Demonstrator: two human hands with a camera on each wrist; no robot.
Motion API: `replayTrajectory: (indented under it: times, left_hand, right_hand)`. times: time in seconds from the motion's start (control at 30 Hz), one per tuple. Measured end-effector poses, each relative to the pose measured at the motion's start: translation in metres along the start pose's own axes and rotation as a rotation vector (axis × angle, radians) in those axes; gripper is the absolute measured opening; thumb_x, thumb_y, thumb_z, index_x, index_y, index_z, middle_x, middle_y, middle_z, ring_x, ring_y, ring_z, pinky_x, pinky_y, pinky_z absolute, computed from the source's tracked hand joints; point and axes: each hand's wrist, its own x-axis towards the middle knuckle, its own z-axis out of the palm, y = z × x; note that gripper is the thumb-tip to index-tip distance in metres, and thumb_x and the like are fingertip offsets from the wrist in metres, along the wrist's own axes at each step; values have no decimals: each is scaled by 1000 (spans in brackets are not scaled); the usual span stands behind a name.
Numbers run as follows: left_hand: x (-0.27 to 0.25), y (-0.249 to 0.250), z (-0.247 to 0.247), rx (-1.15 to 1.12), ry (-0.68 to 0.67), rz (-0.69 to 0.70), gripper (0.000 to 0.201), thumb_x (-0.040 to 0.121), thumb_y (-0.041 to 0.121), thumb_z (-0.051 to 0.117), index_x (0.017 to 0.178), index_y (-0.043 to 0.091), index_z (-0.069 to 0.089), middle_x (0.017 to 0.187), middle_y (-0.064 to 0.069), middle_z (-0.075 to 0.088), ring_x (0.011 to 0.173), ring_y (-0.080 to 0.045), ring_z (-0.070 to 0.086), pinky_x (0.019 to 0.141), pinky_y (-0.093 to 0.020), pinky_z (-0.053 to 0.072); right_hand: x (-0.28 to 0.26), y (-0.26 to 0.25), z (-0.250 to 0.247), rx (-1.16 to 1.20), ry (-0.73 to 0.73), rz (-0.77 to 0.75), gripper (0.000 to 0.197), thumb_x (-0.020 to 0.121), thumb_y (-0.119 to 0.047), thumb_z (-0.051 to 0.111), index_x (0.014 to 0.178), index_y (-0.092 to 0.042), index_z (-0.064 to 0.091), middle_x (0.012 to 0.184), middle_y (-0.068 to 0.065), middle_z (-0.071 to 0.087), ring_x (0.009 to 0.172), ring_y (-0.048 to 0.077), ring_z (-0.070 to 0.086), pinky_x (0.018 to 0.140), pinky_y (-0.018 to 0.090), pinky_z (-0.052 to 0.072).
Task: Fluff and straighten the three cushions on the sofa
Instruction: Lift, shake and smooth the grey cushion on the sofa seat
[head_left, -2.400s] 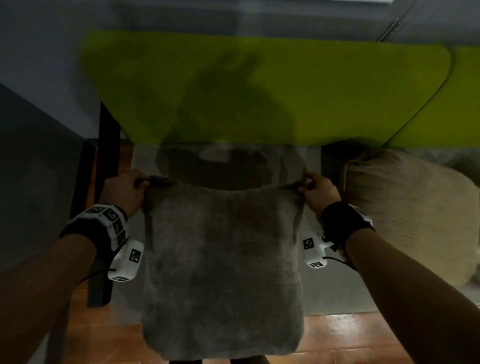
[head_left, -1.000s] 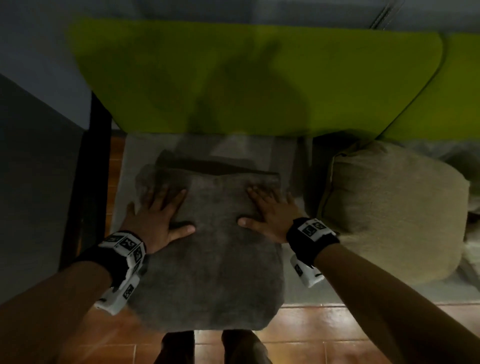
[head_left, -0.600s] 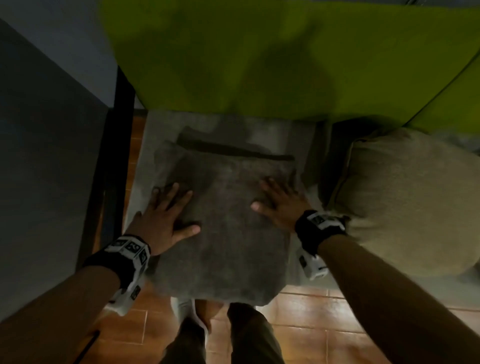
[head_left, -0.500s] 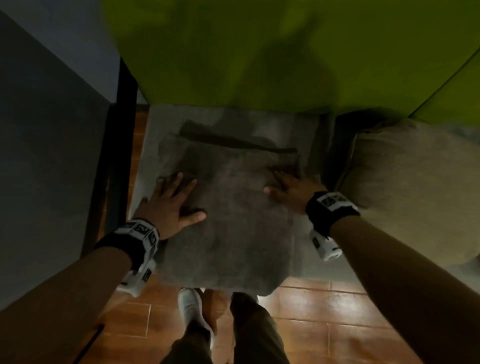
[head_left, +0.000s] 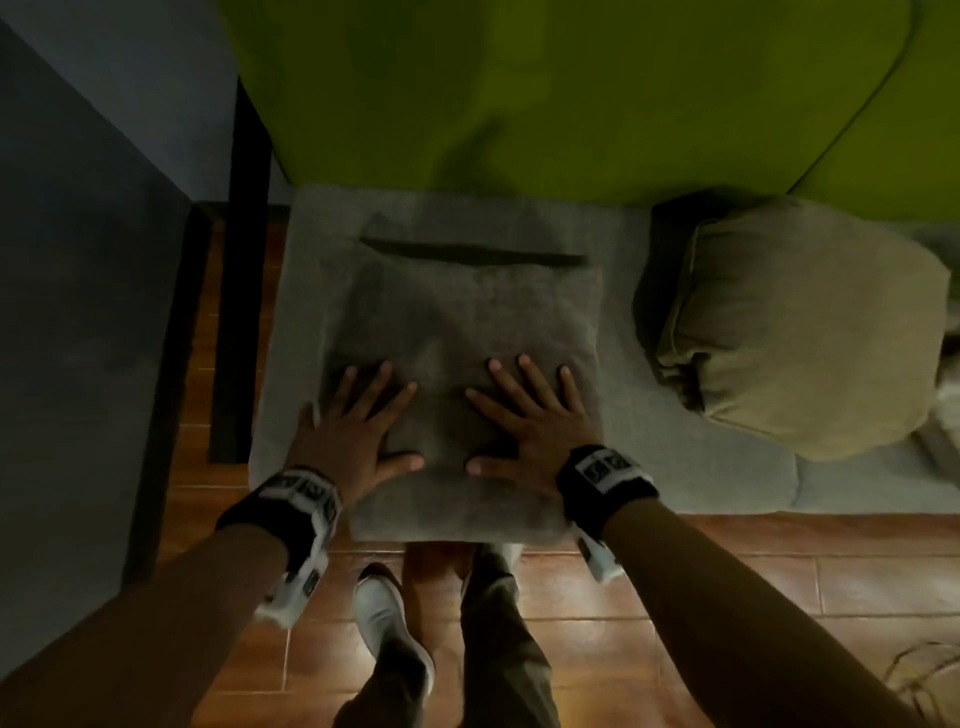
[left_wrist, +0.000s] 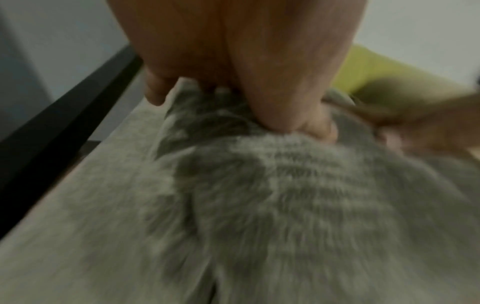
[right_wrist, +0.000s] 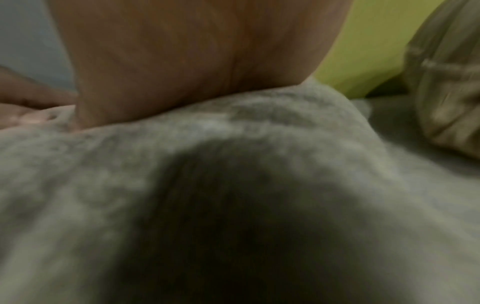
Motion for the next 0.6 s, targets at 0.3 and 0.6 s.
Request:
replayTrajectory:
  times: [0.3,0.6]
  left_hand:
    - [-21,18,-25,-165,248,86,96,82,74,49,156,39,-2,165,6,-20,152,-31,-8,118,-58,21]
    - [-51,-34,39,-272,258,-26,66,98,53,37,152,52,-1,164,-2,22,124,-39,54,99,-51,48]
  right_hand:
    - [-67,-30,-8,324,268,459,78,94,-78,21,158,-46,-11,169,-6,-19,156,30,-14,121,67,-6]
    - [-106,-1,47,130,39,260,69,100,-66,31,145,-65,-21,162,-25,-27,156,30,-13,121,68,6]
